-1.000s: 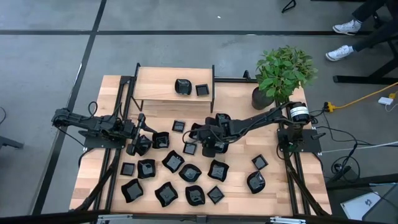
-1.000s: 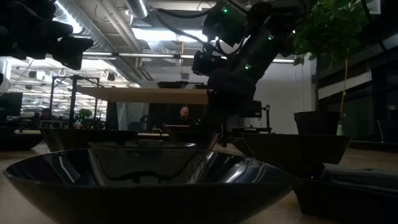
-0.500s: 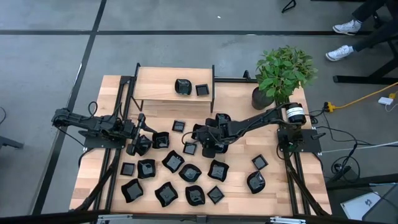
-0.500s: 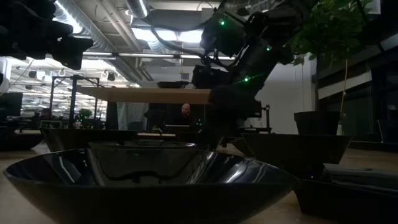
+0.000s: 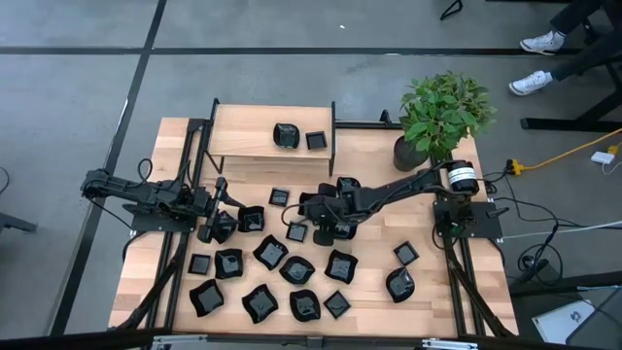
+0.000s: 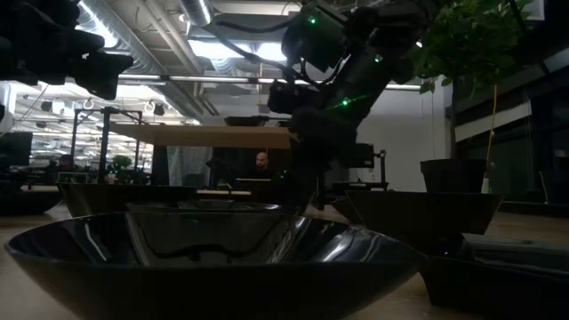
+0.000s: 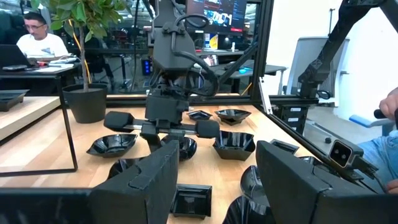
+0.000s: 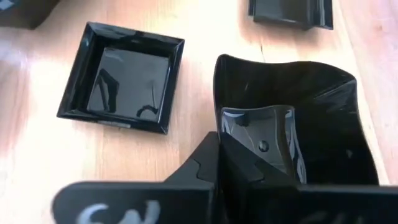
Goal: Pick & Place Mini shaped plates
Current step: Put the distorted square plate on the shelf
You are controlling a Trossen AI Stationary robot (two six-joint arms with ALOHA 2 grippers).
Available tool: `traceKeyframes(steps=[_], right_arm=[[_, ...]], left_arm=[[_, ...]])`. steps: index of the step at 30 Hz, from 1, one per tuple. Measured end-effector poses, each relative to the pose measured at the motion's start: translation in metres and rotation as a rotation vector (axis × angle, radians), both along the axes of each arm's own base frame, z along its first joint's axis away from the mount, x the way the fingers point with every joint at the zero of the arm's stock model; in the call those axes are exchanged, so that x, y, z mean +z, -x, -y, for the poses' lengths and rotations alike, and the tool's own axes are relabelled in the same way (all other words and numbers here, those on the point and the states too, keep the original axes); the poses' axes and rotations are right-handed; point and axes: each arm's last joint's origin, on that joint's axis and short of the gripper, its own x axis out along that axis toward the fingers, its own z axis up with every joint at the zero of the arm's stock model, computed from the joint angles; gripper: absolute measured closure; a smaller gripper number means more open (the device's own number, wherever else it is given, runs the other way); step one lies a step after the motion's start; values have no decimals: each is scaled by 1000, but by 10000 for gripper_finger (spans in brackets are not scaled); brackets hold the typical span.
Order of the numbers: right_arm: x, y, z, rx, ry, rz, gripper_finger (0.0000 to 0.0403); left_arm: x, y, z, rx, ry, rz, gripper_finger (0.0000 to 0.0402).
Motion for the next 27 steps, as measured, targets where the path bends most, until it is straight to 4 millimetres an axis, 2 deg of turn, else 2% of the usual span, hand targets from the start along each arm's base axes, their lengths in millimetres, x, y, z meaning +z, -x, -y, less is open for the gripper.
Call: traceKeyframes(steps=[7,13,27], right_arm=[[16,-8,-2,37,-21,-12,398],[31,-17,-4,100,-59,30,399],[75,-38,-7,205,-18,164,401]], left_arm=[[0,0,0,0,0,-1,194],[0,0,0,0,0,-1,194],[0,0,0,-1,0,0,194]])
